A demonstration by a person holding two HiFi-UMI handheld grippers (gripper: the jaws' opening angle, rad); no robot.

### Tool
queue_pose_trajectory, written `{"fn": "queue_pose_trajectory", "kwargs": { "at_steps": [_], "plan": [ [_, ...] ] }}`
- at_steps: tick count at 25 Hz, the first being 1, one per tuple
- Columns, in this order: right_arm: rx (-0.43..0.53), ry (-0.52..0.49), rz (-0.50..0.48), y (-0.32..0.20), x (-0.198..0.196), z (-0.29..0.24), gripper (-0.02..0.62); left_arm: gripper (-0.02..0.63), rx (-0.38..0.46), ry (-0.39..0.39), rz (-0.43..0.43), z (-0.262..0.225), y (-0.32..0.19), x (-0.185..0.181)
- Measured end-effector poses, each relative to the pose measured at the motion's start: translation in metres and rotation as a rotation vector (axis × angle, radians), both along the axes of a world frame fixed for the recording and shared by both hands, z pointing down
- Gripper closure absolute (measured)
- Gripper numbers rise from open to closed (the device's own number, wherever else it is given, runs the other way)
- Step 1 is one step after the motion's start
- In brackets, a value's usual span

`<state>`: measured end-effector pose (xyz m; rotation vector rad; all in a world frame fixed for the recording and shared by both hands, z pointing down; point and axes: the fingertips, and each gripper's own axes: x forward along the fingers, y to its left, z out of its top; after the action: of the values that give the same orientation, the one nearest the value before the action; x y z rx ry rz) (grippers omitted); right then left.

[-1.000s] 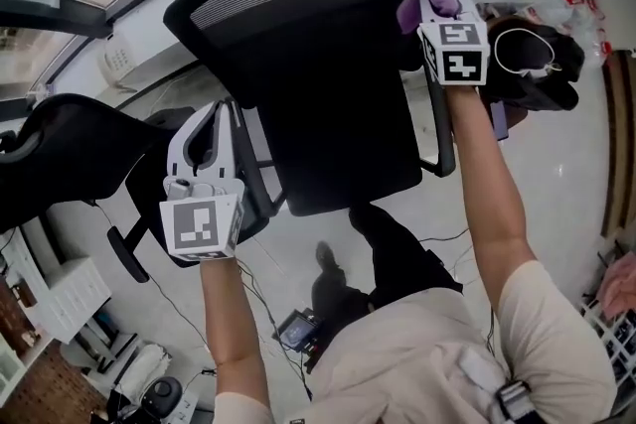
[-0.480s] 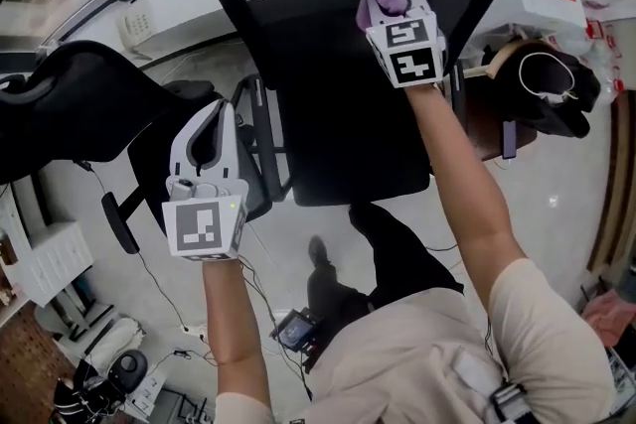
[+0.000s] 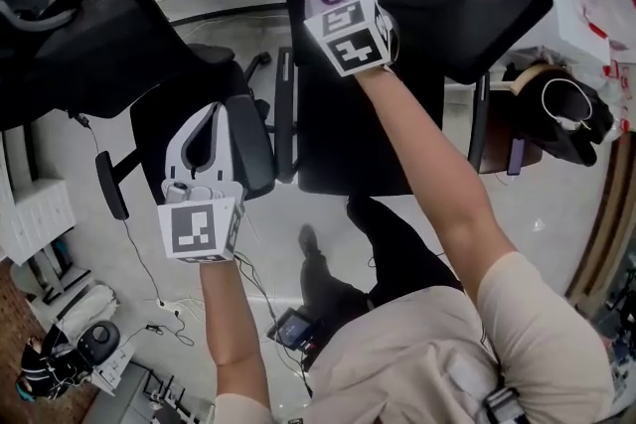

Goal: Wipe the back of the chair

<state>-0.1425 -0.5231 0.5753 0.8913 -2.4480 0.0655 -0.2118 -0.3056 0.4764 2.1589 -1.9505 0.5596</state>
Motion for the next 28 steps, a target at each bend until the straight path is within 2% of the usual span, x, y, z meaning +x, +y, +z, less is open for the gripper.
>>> {"fn": "queue_pose_trajectory", "kwargs": {
  "at_steps": [4,7,10,15,17,19,23,25,28],
  "plan": [
    [-0.001,0.018,0.0,-0.005,0.015,0.004,0.573,0.6,-0.004,0.005,0.015,-0.001,-0.012,0.006],
    [-0.009,0.029,0.053,-0.014,0.058,0.01,0.572,0.6,0.004,0.0,0.069,-0.001,-0.028,0.025],
    [-0.031,0.044,0.163,-0.029,0.14,0.02,0.572,0.6,0.006,-0.004,0.133,-0.004,-0.05,0.051],
    [-0.023,0.082,0.445,-0.05,0.324,0.022,0.572,0.6,0.008,-0.003,0.234,-0.014,-0.086,0.106],
    [-0.019,0.085,0.524,-0.047,0.371,0.017,0.572,0.6,0.009,0.002,0.274,-0.012,-0.094,0.127],
    [-0.01,0.088,0.544,-0.044,0.389,0.015,0.575,0.6,-0.008,0.001,0.297,-0.007,-0.099,0.144],
    [-0.01,0.084,0.564,-0.044,0.392,0.018,0.574,0.6,-0.029,-0.008,0.295,-0.005,-0.1,0.16],
    [-0.011,0.079,0.565,-0.044,0.381,0.017,0.575,0.6,-0.026,-0.012,0.29,-0.006,-0.094,0.151],
    [-0.015,0.077,0.52,-0.043,0.342,0.017,0.575,0.6,-0.042,-0.01,0.281,-0.001,-0.075,0.122]
  ]
}}
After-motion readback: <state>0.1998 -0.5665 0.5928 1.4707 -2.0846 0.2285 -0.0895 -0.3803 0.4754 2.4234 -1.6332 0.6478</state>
